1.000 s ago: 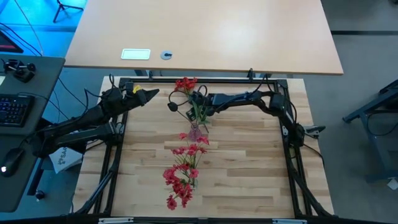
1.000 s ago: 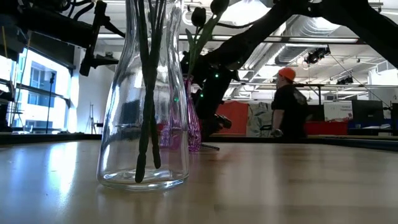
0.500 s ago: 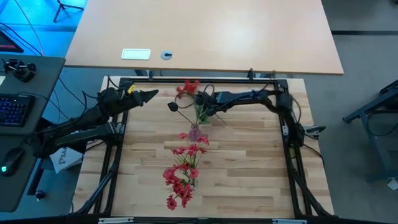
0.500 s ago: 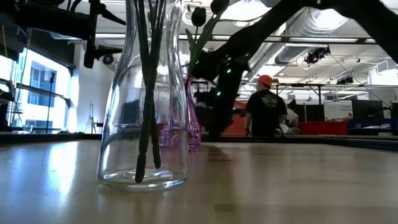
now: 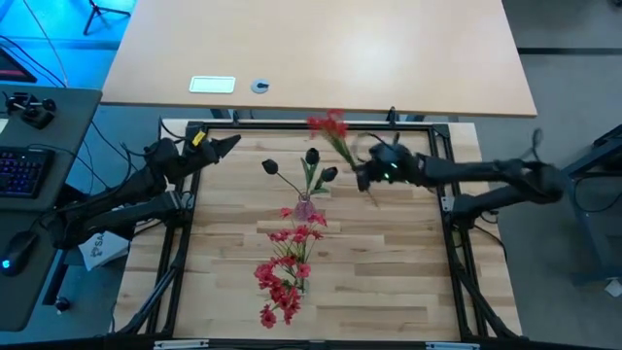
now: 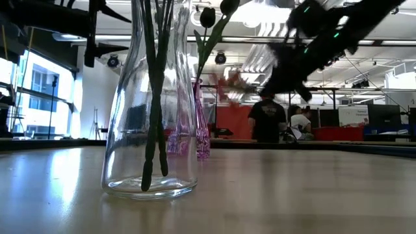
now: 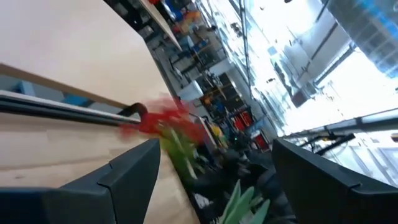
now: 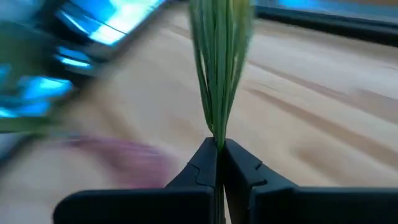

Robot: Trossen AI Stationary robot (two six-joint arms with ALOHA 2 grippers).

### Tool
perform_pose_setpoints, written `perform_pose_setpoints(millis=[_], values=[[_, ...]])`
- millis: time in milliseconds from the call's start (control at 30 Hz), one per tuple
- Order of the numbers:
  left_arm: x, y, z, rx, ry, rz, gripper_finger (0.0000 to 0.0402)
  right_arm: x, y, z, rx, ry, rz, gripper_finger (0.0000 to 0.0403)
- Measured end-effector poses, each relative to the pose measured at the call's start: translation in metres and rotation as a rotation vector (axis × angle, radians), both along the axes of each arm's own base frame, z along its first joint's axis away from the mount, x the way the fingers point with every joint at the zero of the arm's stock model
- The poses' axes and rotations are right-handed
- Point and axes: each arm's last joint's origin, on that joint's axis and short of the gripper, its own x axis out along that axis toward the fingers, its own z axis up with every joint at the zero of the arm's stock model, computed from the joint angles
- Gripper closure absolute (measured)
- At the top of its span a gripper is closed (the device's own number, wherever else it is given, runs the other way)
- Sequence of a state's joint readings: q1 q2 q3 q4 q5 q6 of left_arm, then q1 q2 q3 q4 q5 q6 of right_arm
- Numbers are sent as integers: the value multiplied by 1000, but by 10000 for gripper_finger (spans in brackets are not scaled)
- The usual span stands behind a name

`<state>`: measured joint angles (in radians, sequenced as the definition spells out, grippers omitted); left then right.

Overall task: Sort flowers into vase by color
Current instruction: Put the red flowers into the transparent vase

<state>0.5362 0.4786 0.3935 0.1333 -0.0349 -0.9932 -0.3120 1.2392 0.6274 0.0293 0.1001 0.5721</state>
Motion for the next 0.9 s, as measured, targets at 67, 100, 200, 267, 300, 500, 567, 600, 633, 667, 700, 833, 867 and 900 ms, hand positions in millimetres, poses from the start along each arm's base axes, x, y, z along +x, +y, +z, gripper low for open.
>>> perform_pose_setpoints(millis=[67,100,200,267,300,500,567,600,633,667,700,833,867,900], values=[[0,0,0,-1,0,12,105,-5,22,12,-1,-138,77,402],[0,0,0,-1,0,12,105,-8,34,16,-5,-175,117,402],[0,0,0,-1,0,0,105,-19,70,32,-25,-264,251,402],[0,0,0,1,1,-4,105,-29,93,53,-65,-371,320,402],[0,0,0,6,5,-4,105,-34,104,64,-104,-436,338,402],[1,-2,0,50,31,-69,105,-58,156,113,-383,-698,498,403],[2,-4,0,67,38,-139,105,-56,173,109,-363,-620,519,403],[2,-5,0,77,42,-178,105,-52,182,104,-319,-585,498,403],[3,-6,0,84,44,-219,105,-48,192,98,-288,-556,495,403],[3,-7,0,89,44,-258,105,-43,204,92,-283,-530,502,403],[3,-8,0,93,44,-293,105,-36,217,87,-281,-529,518,403],[3,-12,1,122,42,-393,105,-12,268,81,-241,-654,543,403],[3,-13,1,125,38,-407,105,-5,279,79,-255,-683,534,403],[2,-14,2,128,33,-416,105,1,291,77,-282,-706,518,403]])
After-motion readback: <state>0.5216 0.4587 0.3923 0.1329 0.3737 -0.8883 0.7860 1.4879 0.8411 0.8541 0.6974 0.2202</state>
